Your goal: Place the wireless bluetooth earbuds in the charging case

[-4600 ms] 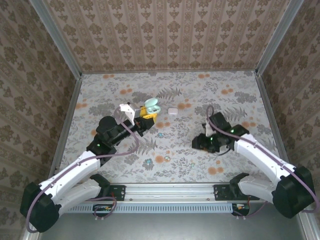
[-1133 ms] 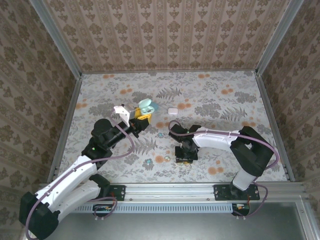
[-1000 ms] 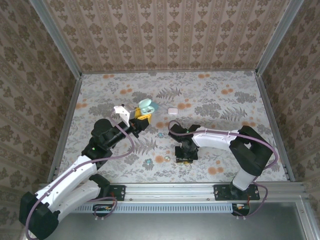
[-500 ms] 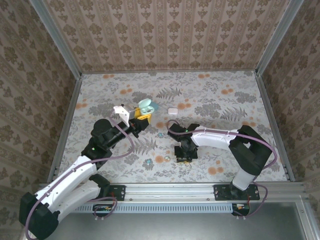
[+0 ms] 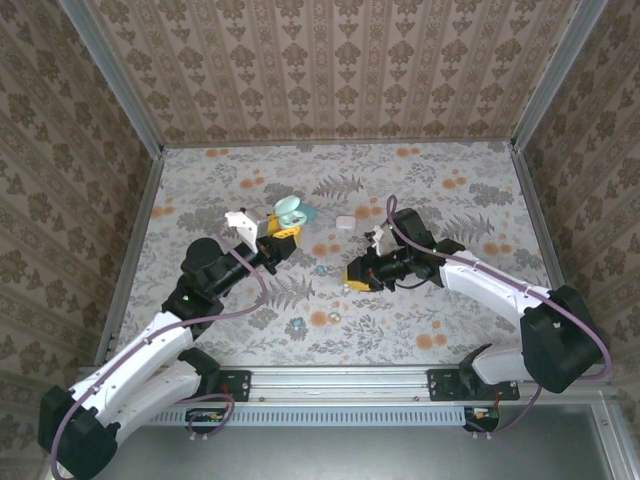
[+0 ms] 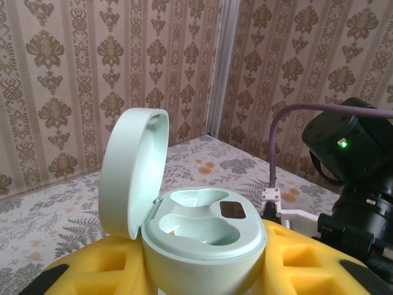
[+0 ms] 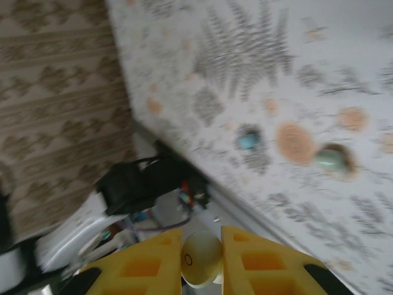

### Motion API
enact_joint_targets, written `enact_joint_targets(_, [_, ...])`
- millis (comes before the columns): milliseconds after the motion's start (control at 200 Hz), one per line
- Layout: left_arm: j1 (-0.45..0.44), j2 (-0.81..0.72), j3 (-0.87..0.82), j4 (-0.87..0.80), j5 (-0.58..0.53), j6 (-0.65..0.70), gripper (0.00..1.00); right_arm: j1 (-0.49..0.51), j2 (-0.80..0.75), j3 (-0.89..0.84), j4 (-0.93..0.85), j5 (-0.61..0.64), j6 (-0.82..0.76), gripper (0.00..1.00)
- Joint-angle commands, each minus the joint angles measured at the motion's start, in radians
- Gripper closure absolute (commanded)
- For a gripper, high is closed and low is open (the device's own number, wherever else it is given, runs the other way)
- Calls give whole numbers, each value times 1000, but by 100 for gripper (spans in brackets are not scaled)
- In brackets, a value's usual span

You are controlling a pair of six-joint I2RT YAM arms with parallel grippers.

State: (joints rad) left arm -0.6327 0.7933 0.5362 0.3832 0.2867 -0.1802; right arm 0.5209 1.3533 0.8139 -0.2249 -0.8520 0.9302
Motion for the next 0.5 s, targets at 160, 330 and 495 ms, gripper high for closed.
enact_joint_targets(160, [10,-26,4,-14,11,14,81,-48,5,44,117,-235,61,80])
enact_joint_targets(330, [10,-1,-16,45,72,11,81,-64,-57,136,34,-196,21,79])
enact_joint_targets(495, [4,73,4,76,146,54,81,-86,-107,216,-4,-178,20,79])
